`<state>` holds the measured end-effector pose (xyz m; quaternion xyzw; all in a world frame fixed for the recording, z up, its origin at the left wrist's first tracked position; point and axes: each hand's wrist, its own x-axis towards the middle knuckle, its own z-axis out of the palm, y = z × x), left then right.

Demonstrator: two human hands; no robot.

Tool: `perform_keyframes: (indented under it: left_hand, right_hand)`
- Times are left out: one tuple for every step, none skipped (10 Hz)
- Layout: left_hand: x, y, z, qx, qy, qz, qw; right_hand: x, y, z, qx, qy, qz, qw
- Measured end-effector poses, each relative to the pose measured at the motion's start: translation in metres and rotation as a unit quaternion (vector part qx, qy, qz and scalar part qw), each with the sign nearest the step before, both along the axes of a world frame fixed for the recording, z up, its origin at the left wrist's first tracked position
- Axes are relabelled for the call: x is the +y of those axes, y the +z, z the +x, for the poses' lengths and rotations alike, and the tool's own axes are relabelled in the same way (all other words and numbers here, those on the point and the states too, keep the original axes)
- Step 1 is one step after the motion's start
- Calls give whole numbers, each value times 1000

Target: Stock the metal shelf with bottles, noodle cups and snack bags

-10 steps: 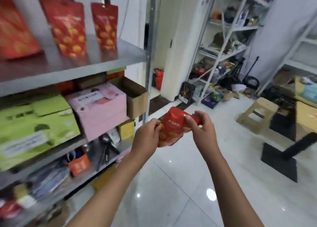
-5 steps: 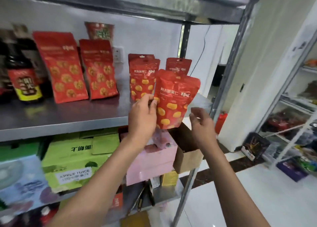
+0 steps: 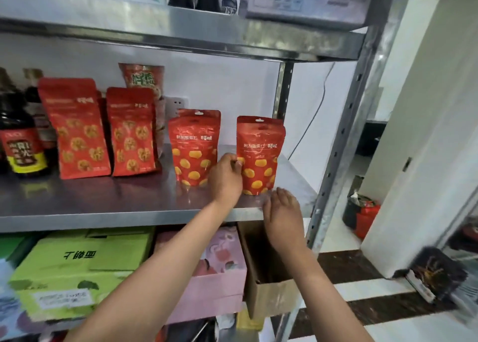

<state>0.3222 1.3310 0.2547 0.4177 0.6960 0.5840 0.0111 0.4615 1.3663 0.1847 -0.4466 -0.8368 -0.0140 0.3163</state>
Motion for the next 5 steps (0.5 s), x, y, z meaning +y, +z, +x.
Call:
perform_keyframes:
  left_hand:
    - [3,-18,-1,37,-18,23,999]
    - [2,-22,0,56,-8,30,998]
    - [-1,-20,4,56,-5,23,998]
    - [-2,-20,5,72,3,17,997]
    - [-6,-21,8,70,19,26,997]
  right_hand:
    - [4,-13,-5,28,-10,14,999]
    - [4,-13,-6,44,-7,37,998]
    - [4,-12,-5,42,-5,27,999]
    - [6,-14,-4,47,3,42,998]
    - [6,-15,-5,54,2,27,998]
